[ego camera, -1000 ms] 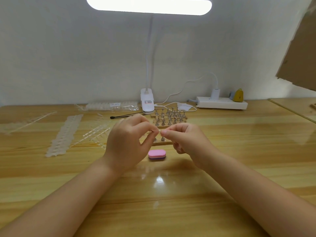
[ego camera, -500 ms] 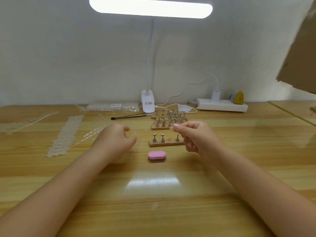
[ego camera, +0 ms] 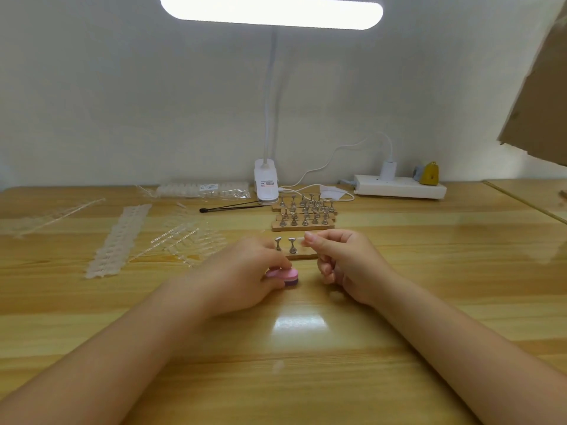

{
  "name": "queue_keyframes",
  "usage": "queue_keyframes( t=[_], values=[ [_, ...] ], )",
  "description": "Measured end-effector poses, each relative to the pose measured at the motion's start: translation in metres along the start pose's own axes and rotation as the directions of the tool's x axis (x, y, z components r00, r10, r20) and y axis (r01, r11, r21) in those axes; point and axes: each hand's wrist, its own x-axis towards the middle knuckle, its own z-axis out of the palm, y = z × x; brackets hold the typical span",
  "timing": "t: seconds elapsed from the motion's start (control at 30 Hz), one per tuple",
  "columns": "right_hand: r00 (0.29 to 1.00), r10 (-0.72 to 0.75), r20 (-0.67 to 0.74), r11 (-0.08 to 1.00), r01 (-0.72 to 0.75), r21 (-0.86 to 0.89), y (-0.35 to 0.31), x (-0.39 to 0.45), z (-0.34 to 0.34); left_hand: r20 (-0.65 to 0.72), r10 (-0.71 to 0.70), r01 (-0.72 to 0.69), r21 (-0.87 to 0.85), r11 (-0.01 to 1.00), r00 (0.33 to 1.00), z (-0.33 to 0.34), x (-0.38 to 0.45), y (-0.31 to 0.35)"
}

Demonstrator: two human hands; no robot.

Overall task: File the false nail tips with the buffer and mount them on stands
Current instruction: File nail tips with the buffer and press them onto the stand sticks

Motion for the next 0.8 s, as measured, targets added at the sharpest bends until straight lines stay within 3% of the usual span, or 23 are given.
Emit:
queue_keyframes(
  t=[0.1, 0.2, 0.27, 0.37, 0.53, 0.67, 0.8],
  values=[
    [0.999, 0.02, 0.033, 0.996, -0.022, 0.088, -0.001, 0.0, 0.002, -0.165, 0.055, -0.077, -0.13, 0.989, 0.985, -0.001, 0.0, -0.004],
    [0.997, 0.053, 0.06, 0.983, -0.062, 0.173, 0.001, -0.001, 0.008, -0.493, 0.073, -0.171, -0.157, 0.973, 0.867, -0.003, -0.002, -0.003],
    [0.995, 0.059, 0.086, 0.974, -0.077, 0.213, 0.003, -0.002, 0.013, -0.577, 0.121, -0.231, -0.12, 0.965, 0.807, 0.001, -0.001, 0.006],
    [0.988, 0.052, 0.143, 0.967, -0.086, 0.241, 0.003, -0.004, 0.015, -0.593, 0.197, -0.277, -0.046, 0.96, 0.781, 0.009, -0.001, 0.017],
    [0.988, 0.054, 0.146, 0.945, -0.097, 0.311, 0.001, -0.005, 0.015, -0.607, 0.12, -0.123, 0.037, 0.992, 0.785, 0.01, -0.005, 0.01],
    [0.984, 0.035, 0.174, 0.96, -0.082, 0.266, 0.003, -0.005, 0.016, -0.632, 0.194, -0.183, 0.084, 0.98, 0.75, 0.012, -0.002, 0.023],
    [0.982, 0.047, 0.184, 0.947, -0.103, 0.304, 0.0, -0.007, 0.014, -0.625, 0.115, -0.051, 0.119, 0.992, 0.772, 0.012, -0.004, 0.018]
  ],
)
